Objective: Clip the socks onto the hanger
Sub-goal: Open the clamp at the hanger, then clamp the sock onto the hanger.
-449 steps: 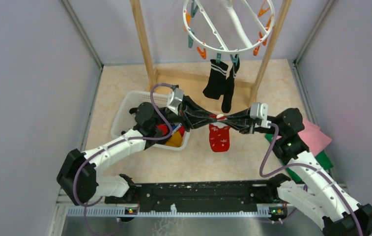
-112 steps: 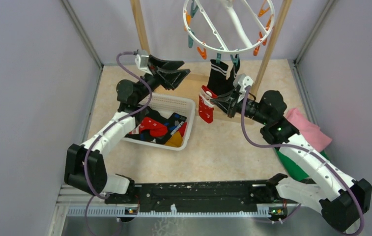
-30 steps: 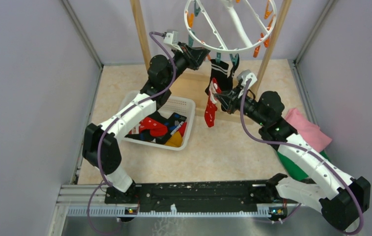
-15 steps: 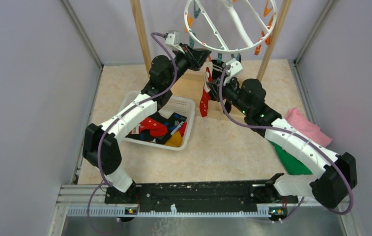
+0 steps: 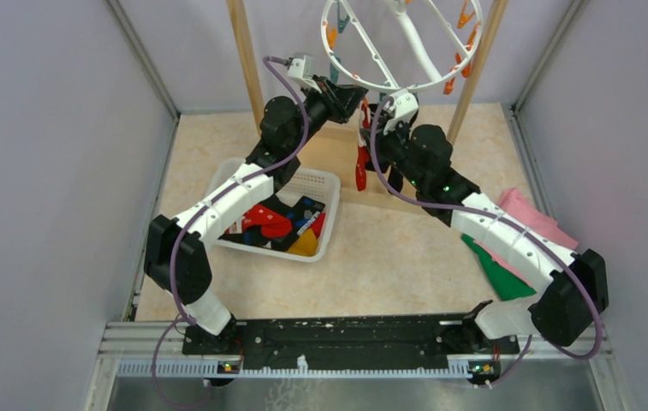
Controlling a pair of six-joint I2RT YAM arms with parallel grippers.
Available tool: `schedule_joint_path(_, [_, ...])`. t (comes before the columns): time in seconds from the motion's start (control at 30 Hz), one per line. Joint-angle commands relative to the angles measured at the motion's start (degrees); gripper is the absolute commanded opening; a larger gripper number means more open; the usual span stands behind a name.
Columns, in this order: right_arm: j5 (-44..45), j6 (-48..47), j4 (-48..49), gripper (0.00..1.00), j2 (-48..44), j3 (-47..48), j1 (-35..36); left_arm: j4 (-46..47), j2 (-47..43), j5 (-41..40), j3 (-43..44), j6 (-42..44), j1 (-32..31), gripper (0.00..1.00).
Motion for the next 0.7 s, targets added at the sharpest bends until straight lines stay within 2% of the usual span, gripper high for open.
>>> schedule_joint_path(0.0, [1.1, 0.9, 2.4, 0.00, 1.0, 4.2, 0.4, 2.0, -1.5, -1.2, 0.7, -0.7, -0.2, 0.09])
schedule_joint_path(0.67, [-1.1, -1.5, 6.4, 0.00, 1.2, 5.9, 0.4, 1.3, -1.2, -1.6, 0.2, -0.2, -0.2, 0.09])
